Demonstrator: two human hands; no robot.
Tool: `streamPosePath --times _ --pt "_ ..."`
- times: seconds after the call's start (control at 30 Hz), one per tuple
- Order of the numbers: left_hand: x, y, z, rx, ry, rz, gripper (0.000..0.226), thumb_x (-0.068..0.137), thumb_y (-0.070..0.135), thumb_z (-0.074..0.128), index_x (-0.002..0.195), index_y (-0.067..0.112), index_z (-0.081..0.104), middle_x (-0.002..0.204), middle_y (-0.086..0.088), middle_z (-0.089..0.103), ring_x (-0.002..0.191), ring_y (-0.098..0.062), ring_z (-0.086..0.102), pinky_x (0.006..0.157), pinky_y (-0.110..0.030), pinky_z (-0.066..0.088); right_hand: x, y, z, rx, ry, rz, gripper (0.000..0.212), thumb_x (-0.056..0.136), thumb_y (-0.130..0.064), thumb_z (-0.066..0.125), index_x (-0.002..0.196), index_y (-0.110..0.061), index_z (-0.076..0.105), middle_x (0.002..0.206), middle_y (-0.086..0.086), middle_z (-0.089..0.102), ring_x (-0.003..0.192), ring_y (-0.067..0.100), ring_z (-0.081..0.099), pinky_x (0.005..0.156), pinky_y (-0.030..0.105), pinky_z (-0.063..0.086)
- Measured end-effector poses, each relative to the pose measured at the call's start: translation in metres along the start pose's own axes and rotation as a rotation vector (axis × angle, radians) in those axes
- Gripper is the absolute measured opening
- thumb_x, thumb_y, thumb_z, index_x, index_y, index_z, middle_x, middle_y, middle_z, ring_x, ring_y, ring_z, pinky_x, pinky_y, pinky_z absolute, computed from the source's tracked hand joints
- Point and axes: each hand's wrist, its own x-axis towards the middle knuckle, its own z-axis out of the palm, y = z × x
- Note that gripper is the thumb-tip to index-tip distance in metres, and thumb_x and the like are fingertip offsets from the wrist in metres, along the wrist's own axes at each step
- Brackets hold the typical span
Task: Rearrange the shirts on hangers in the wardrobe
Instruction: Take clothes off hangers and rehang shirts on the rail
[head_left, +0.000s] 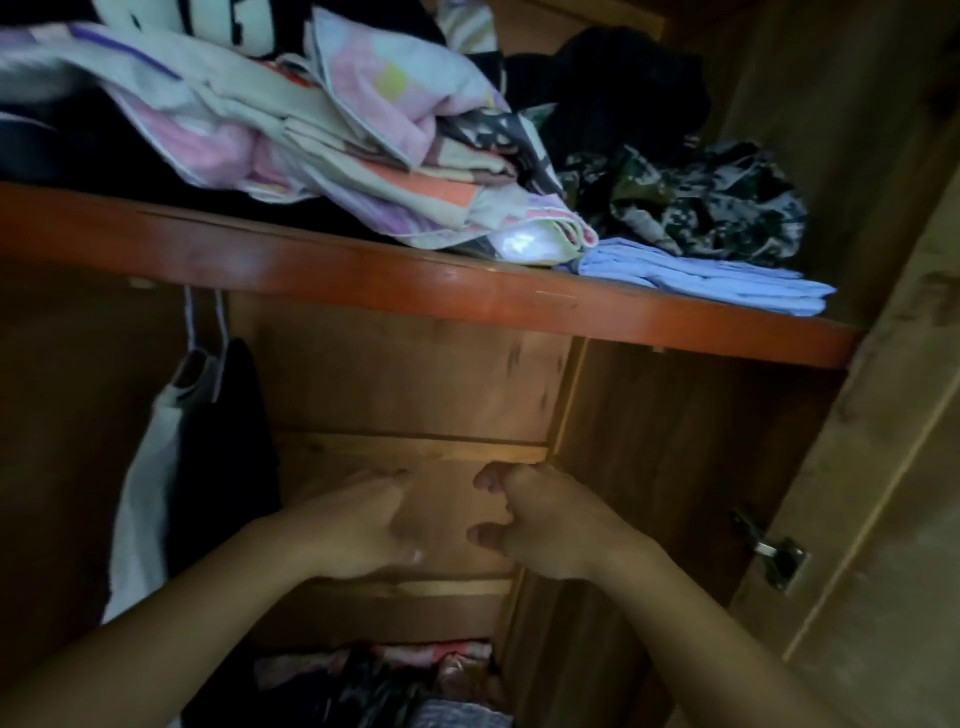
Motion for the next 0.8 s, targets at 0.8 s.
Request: streamPosePath --times 0.8 --pt "-0.076 -0.13 -0.014 -0.065 0.308 -0.6 0.02 0.089 0.022 0.051 0.072 0.024 0.04 0.079 0.004 0.047 0.081 -0.023 0.055 0.063 -0.028 0.038 0.163 -0.202 0.075 0.381 0.061 -0.287 0.033 0.093 -0.043 0.062 0.093 -0.01 0.065 0.1 0.015 0.068 0.094 0.034 0.067 0.081 0.04 0.056"
